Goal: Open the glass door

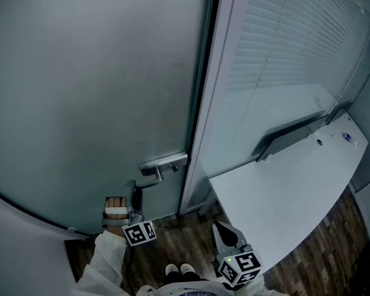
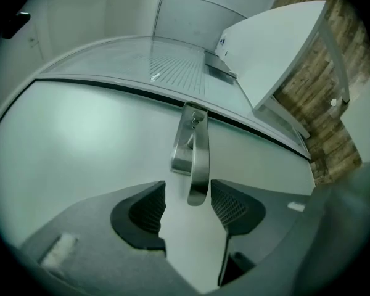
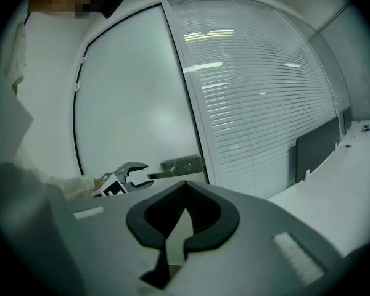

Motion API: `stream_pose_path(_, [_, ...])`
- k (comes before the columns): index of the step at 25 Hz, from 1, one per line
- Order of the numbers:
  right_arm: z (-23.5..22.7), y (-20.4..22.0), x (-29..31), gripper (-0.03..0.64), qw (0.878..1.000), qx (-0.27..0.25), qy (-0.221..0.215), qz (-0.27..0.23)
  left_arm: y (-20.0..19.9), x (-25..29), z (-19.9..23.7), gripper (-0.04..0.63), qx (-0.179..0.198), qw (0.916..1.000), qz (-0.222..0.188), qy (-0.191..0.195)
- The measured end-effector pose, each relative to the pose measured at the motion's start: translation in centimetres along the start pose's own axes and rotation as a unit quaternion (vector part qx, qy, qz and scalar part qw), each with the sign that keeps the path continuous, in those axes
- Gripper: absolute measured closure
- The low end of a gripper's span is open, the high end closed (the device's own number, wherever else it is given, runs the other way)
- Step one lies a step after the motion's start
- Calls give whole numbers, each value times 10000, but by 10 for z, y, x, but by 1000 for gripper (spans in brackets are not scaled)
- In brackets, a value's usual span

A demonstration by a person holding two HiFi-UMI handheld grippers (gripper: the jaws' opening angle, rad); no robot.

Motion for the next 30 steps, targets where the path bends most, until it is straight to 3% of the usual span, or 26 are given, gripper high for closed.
stream_pose_path(12, [-5,4,0,612,9999,99,61,58,14,12,-15,384,241,9993,274,128])
stream_pose_path(15, [-4,5,2,612,9999,114,42,65,15,11,-13,471,268,9993,254,-60])
stream_pose_path(21, [-5,5,5,612,9998,153,26,95,14,10,-10,484,149,9995,252,-115])
stream_pose_path(26, [-7,11,9,612,9998,176,-5,138,14,11,-15,486,-319,9981,284,-439])
stream_pose_path(30, [-7,14,12,612,9996,199,-43,213,14,12,-20,485,-851,9924,353,-818])
Point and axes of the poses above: the fingertips, and each gripper's own axes: x forward along the fingers, z to its left, y out of its underside, the point moved 8 cm from there along -x, backward along the fingers, and after that the axes turned 7 degrees about -z, right-handed, at the moved point
